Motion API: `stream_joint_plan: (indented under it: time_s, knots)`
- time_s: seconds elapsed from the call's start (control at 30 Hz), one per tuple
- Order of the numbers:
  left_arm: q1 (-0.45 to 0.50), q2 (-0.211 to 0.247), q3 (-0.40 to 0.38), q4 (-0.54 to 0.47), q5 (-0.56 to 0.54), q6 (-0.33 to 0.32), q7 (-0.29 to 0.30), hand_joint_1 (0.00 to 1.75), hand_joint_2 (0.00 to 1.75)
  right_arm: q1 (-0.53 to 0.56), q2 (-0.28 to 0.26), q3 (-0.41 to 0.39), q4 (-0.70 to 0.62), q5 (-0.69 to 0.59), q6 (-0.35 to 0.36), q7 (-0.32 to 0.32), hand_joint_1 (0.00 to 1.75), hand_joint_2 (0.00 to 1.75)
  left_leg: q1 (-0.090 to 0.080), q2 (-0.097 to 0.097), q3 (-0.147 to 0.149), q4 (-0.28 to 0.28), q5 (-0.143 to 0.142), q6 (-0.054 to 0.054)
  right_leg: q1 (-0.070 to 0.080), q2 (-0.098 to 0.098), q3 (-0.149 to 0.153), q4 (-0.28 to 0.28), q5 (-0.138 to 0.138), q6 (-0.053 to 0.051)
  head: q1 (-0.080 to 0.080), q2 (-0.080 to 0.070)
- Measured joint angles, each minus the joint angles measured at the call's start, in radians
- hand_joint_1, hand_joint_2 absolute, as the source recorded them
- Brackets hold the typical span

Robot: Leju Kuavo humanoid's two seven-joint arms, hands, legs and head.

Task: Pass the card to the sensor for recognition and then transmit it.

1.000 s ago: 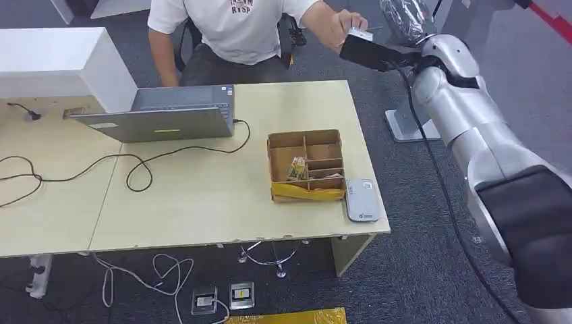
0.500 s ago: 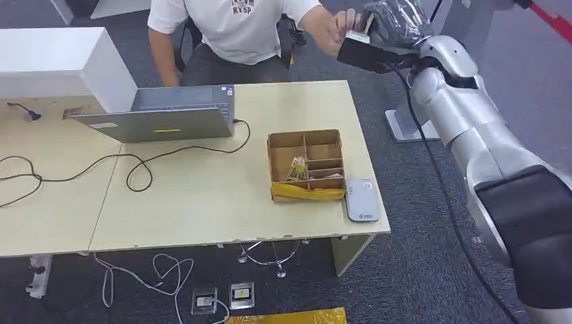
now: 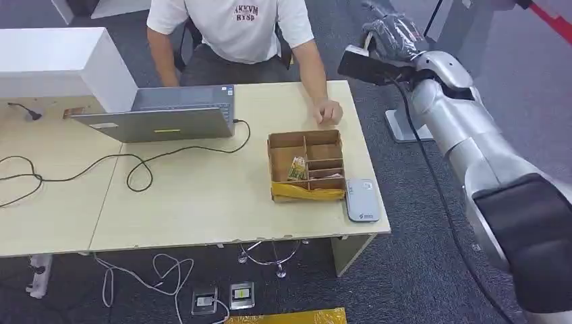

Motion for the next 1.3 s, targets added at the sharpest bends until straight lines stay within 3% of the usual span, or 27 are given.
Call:
stream_joint_plan:
  time_s: [0.23, 0.6, 0.87, 1.3]
  knots:
    - [0.002, -0.002, 0.000, 0.000, 0.024, 0.002, 0.021, 0.00, 0.00, 0.137, -0.076, -0.008, -0.093, -0.077, 0.053, 0.088, 1.75, 1.75, 0.000, 0.000, 0.000, 0.000, -0.001, 0.000, 0.000, 0.000, 0.000, 0.000, 0.000, 0.000, 0.000, 0.000]
    - [0.006, -0.005, 0.000, 0.000, 0.034, 0.007, 0.040, 0.00, 0.00, 0.471, -0.182, -0.089, -0.318, -0.116, 0.056, 0.223, 1.75, 1.75, 0.001, 0.000, 0.000, 0.000, -0.002, -0.002, 0.000, 0.001, 0.000, 0.000, 0.000, 0.000, -0.001, 0.000]
    - [0.006, -0.005, 0.000, 0.000, 0.030, 0.012, 0.041, 0.00, 0.00, 0.606, -0.208, -0.149, -0.443, -0.098, 0.073, 0.249, 1.75, 1.75, 0.001, 0.001, 0.000, 0.000, -0.002, -0.002, 0.000, 0.002, 0.000, 0.000, 0.000, 0.000, 0.000, 0.000]
    - [0.004, -0.011, 0.000, 0.000, 0.025, 0.023, 0.050, 0.00, 0.00, 0.697, -0.193, -0.180, -0.546, -0.073, 0.089, 0.265, 1.75, 1.75, 0.001, 0.001, 0.000, 0.000, -0.002, -0.002, 0.000, 0.002, 0.000, 0.000, 0.000, 0.000, 0.000, 0.000]
